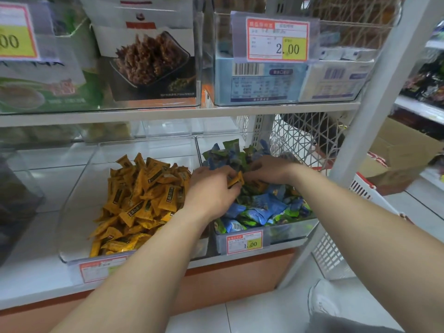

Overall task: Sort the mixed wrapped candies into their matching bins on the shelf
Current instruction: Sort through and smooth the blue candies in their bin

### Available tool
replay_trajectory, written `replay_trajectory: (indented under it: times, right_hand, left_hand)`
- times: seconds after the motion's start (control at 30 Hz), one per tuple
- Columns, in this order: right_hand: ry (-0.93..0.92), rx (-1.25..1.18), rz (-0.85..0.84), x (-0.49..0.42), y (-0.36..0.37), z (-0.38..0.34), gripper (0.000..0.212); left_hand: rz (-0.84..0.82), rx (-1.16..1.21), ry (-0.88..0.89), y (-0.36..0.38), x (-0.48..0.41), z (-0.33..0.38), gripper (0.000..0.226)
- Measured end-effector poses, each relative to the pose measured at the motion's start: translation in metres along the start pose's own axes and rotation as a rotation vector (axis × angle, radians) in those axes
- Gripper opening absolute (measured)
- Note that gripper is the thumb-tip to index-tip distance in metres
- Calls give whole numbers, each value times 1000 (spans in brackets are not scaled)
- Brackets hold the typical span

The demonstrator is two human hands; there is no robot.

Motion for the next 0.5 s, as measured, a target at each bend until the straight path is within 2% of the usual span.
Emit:
replay_trajectory:
  times: [0.1,0.17,0.23,0.27,0.37,0.5]
  right_hand:
    - [-15,10,23,1,-2,-3,34]
    - [-22,-20,71,1,-4,-3,25]
    - [-22,-116,152,7,-9,-3,24]
    - [-17,-196,216,12,-14,-2,25]
    - [-33,-518,441,30,-31,-1,15]
    - [-93,-893,501,53,-33,-8,19]
  left_hand:
    - [-1,85,-38,-3,2,-1,25]
    - [46,255,-93,-9,2,-2,22]
    - [133,408,-155,-18,0,-3,10]
    - [164,464,-191,-21,-1,-3,4]
    - [200,577,-310,-21,-2,-5,12]
    - [211,727,-497,-10,-5,-5,19]
Point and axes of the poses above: each hand's wrist, its own x-axis away from the middle knuckle, its own y-axis out of the palm, z = x × y, the point moved 6 cm from there along -x, towards the middle knuckle, and after that the axes turned 3 degrees about z, right-handed, at the moved point
